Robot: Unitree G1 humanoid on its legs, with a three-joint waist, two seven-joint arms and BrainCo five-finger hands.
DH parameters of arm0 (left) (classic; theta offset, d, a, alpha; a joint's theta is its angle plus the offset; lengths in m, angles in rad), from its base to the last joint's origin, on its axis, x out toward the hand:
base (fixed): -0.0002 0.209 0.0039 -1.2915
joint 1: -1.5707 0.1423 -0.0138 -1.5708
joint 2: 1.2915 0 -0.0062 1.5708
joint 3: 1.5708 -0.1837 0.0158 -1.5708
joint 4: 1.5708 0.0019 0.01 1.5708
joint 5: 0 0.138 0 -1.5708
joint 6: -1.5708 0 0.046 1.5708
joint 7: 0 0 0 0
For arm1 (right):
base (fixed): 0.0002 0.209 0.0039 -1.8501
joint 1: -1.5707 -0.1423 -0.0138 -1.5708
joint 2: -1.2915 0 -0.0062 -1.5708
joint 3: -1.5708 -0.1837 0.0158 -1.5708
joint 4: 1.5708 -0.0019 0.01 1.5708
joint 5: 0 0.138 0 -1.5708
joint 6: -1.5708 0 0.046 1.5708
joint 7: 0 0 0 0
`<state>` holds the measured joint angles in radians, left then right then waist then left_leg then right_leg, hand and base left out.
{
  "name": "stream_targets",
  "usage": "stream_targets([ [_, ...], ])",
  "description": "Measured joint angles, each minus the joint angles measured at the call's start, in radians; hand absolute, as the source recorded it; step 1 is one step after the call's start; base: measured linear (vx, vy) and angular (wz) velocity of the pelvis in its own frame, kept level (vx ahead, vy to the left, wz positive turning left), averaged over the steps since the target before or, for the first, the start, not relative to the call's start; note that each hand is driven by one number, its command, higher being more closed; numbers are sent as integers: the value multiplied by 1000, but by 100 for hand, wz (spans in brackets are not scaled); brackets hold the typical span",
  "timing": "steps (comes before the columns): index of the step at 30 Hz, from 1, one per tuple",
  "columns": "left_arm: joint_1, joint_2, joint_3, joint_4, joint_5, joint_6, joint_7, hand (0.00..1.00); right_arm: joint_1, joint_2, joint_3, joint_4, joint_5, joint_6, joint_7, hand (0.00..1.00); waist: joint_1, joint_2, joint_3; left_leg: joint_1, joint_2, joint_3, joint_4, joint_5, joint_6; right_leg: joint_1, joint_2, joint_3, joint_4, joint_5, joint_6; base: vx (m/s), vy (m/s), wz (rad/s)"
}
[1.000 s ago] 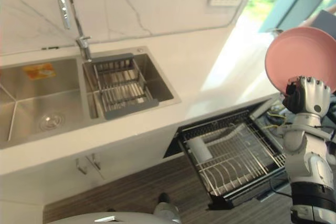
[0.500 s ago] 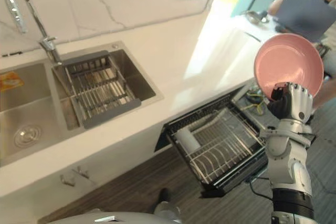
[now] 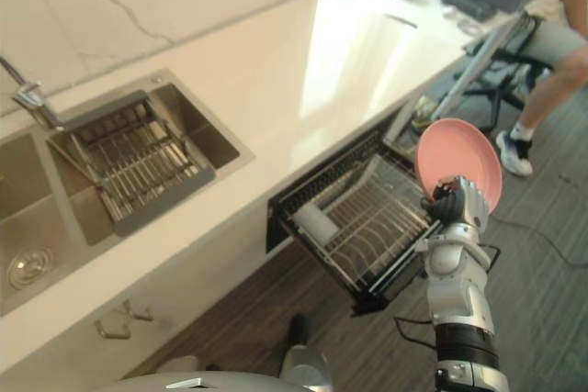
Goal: Walk over to the sink, pick up the cup, carry it to the dishwasher, place the cup inside the dishwasher, then close the dishwasher door
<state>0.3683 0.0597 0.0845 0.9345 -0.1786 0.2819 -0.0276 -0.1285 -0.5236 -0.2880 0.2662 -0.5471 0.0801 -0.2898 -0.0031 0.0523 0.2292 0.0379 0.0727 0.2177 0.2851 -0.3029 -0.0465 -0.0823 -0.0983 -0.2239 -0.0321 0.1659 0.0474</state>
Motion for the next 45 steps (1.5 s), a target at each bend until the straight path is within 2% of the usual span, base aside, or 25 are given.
stream_targets([
  [1, -7, 0, 0, -3, -9, -2, -1, 0, -10, -2, -1, 21, 0, 16, -5, 100, -4, 17, 8, -15, -5, -6, -8, 19, 10, -15, 0, 0, -12, 15, -4, 28, 3, -7],
  [2, -13, 0, 0, -3, -14, -2, -2, 0, -15, -4, -1, 32, 3, 23, -5, 100, -6, 18, 14, -20, -10, -20, -9, 26, 10, -24, 0, -1, -18, 20, 0, 91, -23, 4],
  [3, -29, 0, 0, -4, -16, -1, -4, 0, -30, -7, -1, 43, 18, 40, -5, 100, -8, 38, 30, -27, -16, -34, -9, 42, 13, -29, -1, -2, -25, 37, 6, 88, -28, 6],
  [5, -37, 0, 0, -23, -16, -1, -11, 0, -59, -11, -1, 76, 56, 56, -9, 100, -10, 45, 52, -41, -22, -65, -11, 49, 11, -38, -3, -8, -25, 36, 5, 56, -8, 7],
  [9, -71, 0, -2, -25, -17, -3, -26, 0, -111, -58, -1, 113, 101, 54, -34, 100, -7, 57, 91, -58, -39, -87, -27, 67, 17, -59, -16, -10, -22, 40, 7, -13, 8, 11],
  [11, -86, 1, -7, -25, -35, -9, -30, 0, -154, -78, 0, 114, 110, 54, -51, 100, -6, 53, 142, -63, -47, -91, -27, 69, 17, -64, -23, -7, -26, 48, 8, -92, 39, 2],
  [14, -89, 6, -7, -21, -38, -9, -31, 0, -193, -78, 11, 116, 109, 52, -50, 100, -3, 33, 163, -101, -59, -89, -26, 70, 20, -96, -34, -4, -45, 63, 6, -117, 24, -1],
  [21, -102, 7, -11, -19, -55, -11, -44, 0, -241, -101, 91, 153, 108, 48, -31, 100, 1, 31, 201, -138, -63, -94, -7, 70, 21, -122, -40, -7, -48, 76, 3, -42, 25, 2],
  [24, -116, 7, -20, -19, -55, -21, -45, 0, -306, -130, 140, 218, 109, 34, -16, 100, 2, 36, 232, -161, -63, -112, 14, 71, 23, -132, -39, -14, -48, 95, 4, 3, 27, 6],
  [31, -152, 11, -63, 0, -56, -31, -49, 0, -441, -201, 250, 344, 150, 30, 16, 100, 32, 51, 258, -236, -82, -143, 48, 73, 26, -193, -56, -29, -17, 97, 3, -40, 55, 12],
  [35, -175, 14, -67, 25, -56, -32, -51, 0, -508, -204, 322, 394, 153, 35, 36, 100, 38, 55, 272, -271, -91, -159, 73, 74, 34, -218, -64, -35, -1, 99, -1, -84, 67, 11],
  [38, -206, 25, -71, 45, -69, -37, -51, 0, -559, -216, 362, 459, 172, 35, 68, 100, 59, 57, 275, -326, -98, -163, 98, 76, 38, -269, -73, -37, 21, 93, -14, -105, 69, 8],
  [40, -224, 29, -90, 60, -77, -42, -51, 0, -566, -227, 366, 473, 191, 39, 70, 100, 65, 69, 285, -337, -99, -170, 106, 77, 38, -271, -75, -39, 23, 95, -15, -77, 69, 9],
  [45, -242, 37, -96, 80, -112, -49, -51, 0, -622, -235, 408, 526, 199, 69, 68, 100, 72, 71, 285, -391, -101, -170, 125, 80, 39, -326, -81, -39, 44, 96, -20, -69, 66, 4],
])
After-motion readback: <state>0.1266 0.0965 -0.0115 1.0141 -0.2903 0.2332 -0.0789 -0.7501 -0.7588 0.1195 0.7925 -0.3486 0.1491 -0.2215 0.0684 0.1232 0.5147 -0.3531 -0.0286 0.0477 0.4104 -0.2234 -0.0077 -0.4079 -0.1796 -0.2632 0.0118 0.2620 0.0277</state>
